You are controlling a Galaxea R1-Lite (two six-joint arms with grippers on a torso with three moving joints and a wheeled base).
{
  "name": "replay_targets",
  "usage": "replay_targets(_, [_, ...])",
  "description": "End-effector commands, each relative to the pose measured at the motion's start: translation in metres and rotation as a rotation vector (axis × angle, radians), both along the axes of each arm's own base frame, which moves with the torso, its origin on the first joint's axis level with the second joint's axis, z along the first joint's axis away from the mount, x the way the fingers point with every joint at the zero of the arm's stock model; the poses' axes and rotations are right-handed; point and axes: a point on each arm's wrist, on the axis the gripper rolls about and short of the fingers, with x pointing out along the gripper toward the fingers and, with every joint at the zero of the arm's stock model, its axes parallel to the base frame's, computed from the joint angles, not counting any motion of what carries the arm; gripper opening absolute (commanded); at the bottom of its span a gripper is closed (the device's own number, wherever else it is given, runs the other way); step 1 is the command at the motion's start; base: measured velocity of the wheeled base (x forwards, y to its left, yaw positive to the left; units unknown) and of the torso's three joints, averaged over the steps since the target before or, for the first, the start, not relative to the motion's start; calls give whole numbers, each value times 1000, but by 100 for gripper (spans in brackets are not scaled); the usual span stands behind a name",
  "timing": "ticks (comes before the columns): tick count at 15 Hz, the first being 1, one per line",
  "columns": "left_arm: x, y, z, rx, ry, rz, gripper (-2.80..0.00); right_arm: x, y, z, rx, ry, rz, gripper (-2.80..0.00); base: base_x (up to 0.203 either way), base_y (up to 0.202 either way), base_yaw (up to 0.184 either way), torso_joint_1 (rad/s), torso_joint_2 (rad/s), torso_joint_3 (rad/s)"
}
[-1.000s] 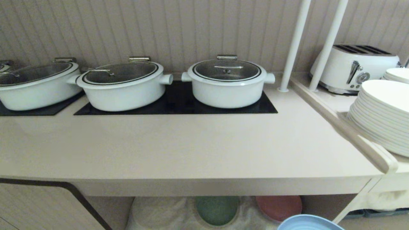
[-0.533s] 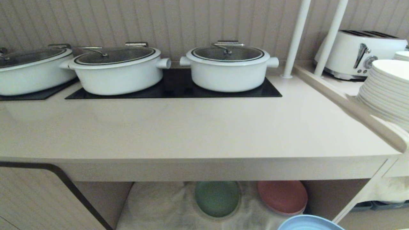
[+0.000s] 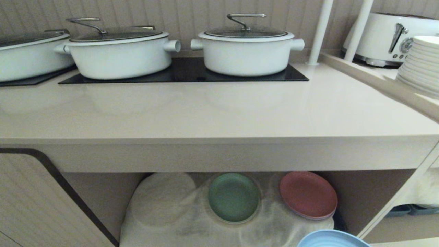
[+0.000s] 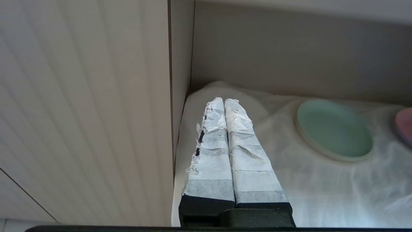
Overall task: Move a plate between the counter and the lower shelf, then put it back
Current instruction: Put the plate in the cupboard
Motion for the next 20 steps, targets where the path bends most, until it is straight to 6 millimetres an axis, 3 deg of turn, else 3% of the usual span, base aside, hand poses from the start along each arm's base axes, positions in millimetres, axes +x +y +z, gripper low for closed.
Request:
replay_targets(1, [0, 0, 0, -1, 0, 1, -280, -1, 0, -1, 1, 8, -2, -280, 0, 0, 0, -244, 472, 233])
replay_targets(12, [0, 0, 0, -1, -1, 1, -280, -1, 0, -1, 2, 5, -2, -280, 0, 0, 0, -238, 424, 187])
replay_targets(20, [0, 0, 0, -1, -2, 1, -280, -1, 0, 0, 3, 1, 0, -280, 0, 0, 0, -26, 107, 48])
